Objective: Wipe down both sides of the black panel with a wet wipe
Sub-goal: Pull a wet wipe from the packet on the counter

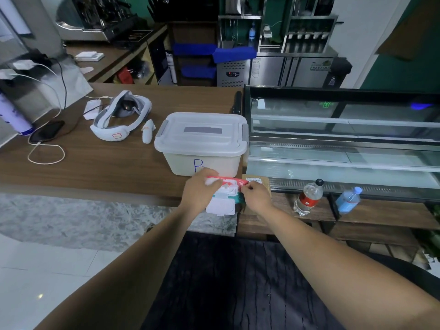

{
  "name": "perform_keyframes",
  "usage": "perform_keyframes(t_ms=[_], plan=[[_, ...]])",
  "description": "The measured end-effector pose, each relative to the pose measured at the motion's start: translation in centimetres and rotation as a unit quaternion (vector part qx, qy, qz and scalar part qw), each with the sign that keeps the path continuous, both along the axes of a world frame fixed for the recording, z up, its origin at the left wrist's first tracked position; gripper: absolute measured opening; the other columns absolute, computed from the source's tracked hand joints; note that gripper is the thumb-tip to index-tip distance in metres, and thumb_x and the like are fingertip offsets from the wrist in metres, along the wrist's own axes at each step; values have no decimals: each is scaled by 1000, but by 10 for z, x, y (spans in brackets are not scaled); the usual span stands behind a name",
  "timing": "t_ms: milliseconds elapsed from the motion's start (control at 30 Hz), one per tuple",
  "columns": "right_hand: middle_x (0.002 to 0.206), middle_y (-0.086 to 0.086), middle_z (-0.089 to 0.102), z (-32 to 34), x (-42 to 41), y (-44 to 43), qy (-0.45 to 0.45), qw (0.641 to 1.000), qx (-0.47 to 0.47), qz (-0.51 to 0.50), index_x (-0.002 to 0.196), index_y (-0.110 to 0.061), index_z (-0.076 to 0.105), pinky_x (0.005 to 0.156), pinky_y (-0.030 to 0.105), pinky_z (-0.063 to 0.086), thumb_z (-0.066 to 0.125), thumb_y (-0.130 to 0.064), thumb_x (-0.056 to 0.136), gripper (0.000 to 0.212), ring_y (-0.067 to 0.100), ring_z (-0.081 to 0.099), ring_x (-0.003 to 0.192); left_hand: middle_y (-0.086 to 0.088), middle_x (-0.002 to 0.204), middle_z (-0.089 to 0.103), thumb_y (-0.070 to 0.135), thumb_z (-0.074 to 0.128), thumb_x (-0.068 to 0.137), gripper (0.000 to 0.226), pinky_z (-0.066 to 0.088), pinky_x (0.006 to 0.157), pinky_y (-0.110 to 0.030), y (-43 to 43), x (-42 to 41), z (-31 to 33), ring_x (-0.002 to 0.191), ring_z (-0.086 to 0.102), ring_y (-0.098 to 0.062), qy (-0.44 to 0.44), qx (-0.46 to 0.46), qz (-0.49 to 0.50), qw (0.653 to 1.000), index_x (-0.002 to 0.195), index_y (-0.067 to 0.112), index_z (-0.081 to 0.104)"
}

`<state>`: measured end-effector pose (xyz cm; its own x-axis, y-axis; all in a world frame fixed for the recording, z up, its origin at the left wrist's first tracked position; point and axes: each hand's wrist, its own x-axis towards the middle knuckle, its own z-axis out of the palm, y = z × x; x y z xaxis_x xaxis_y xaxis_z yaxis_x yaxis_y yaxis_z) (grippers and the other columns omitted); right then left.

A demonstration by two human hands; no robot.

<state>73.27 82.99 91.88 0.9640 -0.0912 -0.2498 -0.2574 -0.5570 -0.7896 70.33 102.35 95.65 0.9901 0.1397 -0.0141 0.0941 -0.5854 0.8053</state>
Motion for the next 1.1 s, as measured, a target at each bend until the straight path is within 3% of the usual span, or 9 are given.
perform_keyframes(t_ms=[133, 233, 333, 467, 600, 700, 767, 933, 1100], plan=[[80, -11, 60, -2, -1, -1, -3, 1000, 7, -2, 87, -20, 63, 57, 26, 33, 55, -27, 104, 20, 4, 52, 73, 12, 109, 74, 36, 79, 88, 20, 53, 87, -31, -11, 3, -9, 97, 66, -12, -15, 84, -59, 995, 107, 31, 74], [80, -9, 60, -3, -2, -2, 3, 1000, 0, 1, 83, -22, 60, 56, 27, 33, 54, -29, 105, 24, 6, 53, 73, 8, 108, 73, 39, 77, 88, 19, 50, 84, -31, -14, 9, -12, 94, 64, -15, -9, 141, -71, 987, 105, 30, 74], [81, -7, 61, -3, -2, -2, 4, 1000, -7, 8, 83, -21, 59, 57, 27, 35, 53, -29, 105, 24, 8, 53, 74, 7, 101, 72, 41, 75, 91, 14, 50, 83, -31, -15, 10, -14, 90, 64, -16, -13, 127, -58, 990, 95, 28, 74], [83, -7, 60, -3, -1, -2, 9, 1000, -11, 13, 88, -18, 61, 60, 28, 37, 54, -28, 104, 20, 13, 55, 77, 9, 92, 72, 39, 70, 95, 14, 51, 78, -31, -11, 8, -16, 88, 65, -15, -9, 60, -20, 998, 88, 28, 74], [84, -5, 62, -3, -1, -2, 11, 1000, -12, 13, 91, -16, 63, 59, 28, 38, 54, -28, 104, 20, 14, 56, 78, 14, 88, 72, 35, 70, 93, 17, 47, 64, -25, -4, 6, -12, 85, 65, -12, 21, -103, 38, 994, 79, 30, 75], [85, -4, 63, -3, -1, -1, 13, 1000, -8, 9, 91, -16, 63, 59, 29, 38, 54, -29, 104, 21, 15, 57, 79, 6, 94, 75, 34, 72, 94, 13, 49, 60, -27, 4, 5, -12, 85, 65, -17, 53, -231, 94, 967, 86, 25, 77], [84, -5, 63, -4, -1, -1, 13, 1000, -7, 5, 88, -18, 62, 59, 29, 38, 54, -29, 104, 22, 13, 56, 78, -3, 101, 74, 31, 72, 97, 12, 49, 68, -33, 10, 3, -15, 86, 63, -21, 60, -292, 116, 947, 96, 20, 77], [84, -8, 60, -3, -1, 0, 13, 1000, -19, 5, 90, -19, 62, 58, 28, 37, 52, -30, 105, 21, 9, 55, 77, 2, 72, 54, 26, 70, 99, 18, 40, 64, -31, 21, -3, -18, 68, 44, -15, 61, -410, 165, 895, 104, 9, 73], [80, -8, 59, -2, -1, 0, 13, 1000, -20, -4, 90, -16, 63, 56, 27, 34, 53, -28, 104, 21, 9, 53, 73, -7, 87, 65, 27, 64, 103, 19, 53, 73, -33, 44, -4, -12, 80, 61, -18, 26, -476, 206, 854, 113, 12, 68]])
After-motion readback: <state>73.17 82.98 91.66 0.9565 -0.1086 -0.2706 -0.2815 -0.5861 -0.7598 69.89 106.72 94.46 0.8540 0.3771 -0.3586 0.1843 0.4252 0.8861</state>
